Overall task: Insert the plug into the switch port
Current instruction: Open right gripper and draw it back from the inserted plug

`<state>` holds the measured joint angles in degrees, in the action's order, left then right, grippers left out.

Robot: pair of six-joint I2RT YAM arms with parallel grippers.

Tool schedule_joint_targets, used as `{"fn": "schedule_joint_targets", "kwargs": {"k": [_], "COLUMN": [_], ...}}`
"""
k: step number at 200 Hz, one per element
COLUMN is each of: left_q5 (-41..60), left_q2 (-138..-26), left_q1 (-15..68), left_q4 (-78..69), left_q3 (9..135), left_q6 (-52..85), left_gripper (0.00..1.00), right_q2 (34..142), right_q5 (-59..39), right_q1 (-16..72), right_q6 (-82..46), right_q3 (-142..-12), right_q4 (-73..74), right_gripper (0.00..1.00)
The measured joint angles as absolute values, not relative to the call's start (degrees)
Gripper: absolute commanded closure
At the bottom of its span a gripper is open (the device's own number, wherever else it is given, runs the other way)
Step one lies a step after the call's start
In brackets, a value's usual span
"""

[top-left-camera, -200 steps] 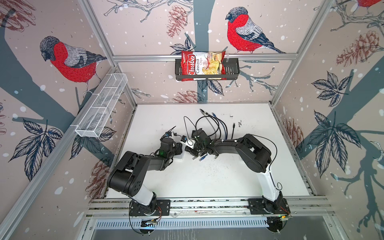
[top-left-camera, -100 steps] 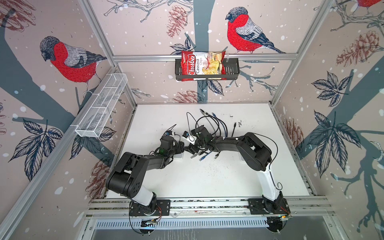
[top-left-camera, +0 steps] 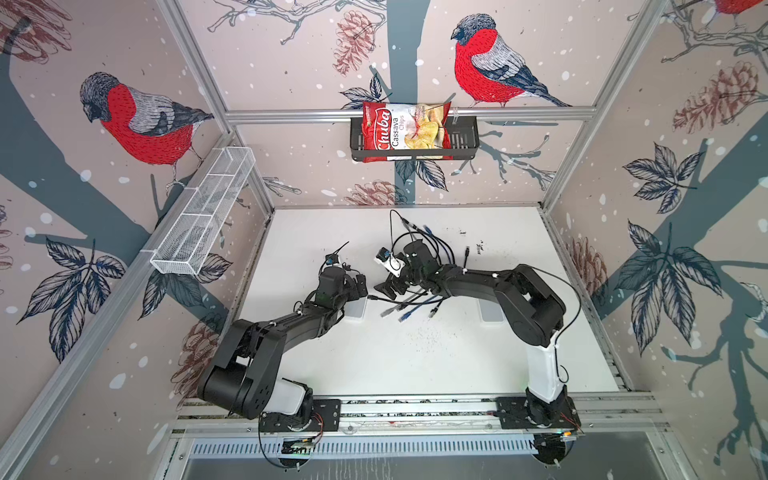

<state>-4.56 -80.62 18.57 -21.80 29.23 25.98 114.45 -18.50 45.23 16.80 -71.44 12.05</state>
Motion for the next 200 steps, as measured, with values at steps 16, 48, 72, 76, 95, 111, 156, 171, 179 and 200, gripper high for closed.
{"fn": "schedule_joint_targets", "kwargs": {"k": [16, 48, 72, 76, 95, 111, 156, 171, 179, 200], "left_q5": [-6.15, -8.67, -9.39, -9.41, -9.28, -8.71, -0.93, 1.37, 2.11, 3.27], "left_q2": [-78.98, -74.72, -70.83, -70.28, -67.05, -64.86, -60.58, -58.87, -57.78, -55.20], "left_q1": [18.57, 18.57, 18.57, 18.57, 18.57, 18.57, 18.57, 18.70, 18.96, 19.86], "left_q4": [-21.12, -20.05, -19.94, -19.97, -20.45, -20.95, -21.32, -21.47, -21.61, -21.54], "left_q3": [29.23, 29.21, 28.58, 28.40, 26.57, 24.73, 22.85, 21.63, 20.86, 19.38], "left_q6": [25.98, 26.13, 26.11, 26.11, 25.76, 24.73, 22.04, 22.04, 22.06, 22.06], "left_gripper": [0.03, 0.03, 0.03, 0.03, 0.03, 0.03, 0.03, 0.03, 0.03, 0.03], "right_q2": [111.79, 107.11, 102.43, 101.86, 99.26, 97.82, 95.81, 95.61, 95.64, 97.25], "right_q5": [-17.74, -10.09, -2.42, -1.13, 5.80, 10.09, 16.91, 17.89, 17.61, 16.03], "right_q1": [44.53, 44.25, 44.36, 44.38, 44.18, 43.57, 36.38, 33.67, 32.58, 28.32], "right_q6": [14.76, 11.57, 8.43, 7.70, 3.75, -0.23, -16.25, -19.25, -20.08, -22.68], "right_q3": [-70.35, -69.04, -66.17, -65.76, -64.79, -64.64, -61.58, -60.86, -60.88, -63.13], "right_q4": [12.45, 12.95, 14.48, 14.70, 14.96, 14.90, 11.40, 9.58, 8.43, 4.60], "right_gripper": [0.01, 0.01, 0.01, 0.01, 0.01, 0.00, 0.00, 0.12, 0.17, 0.22]}}
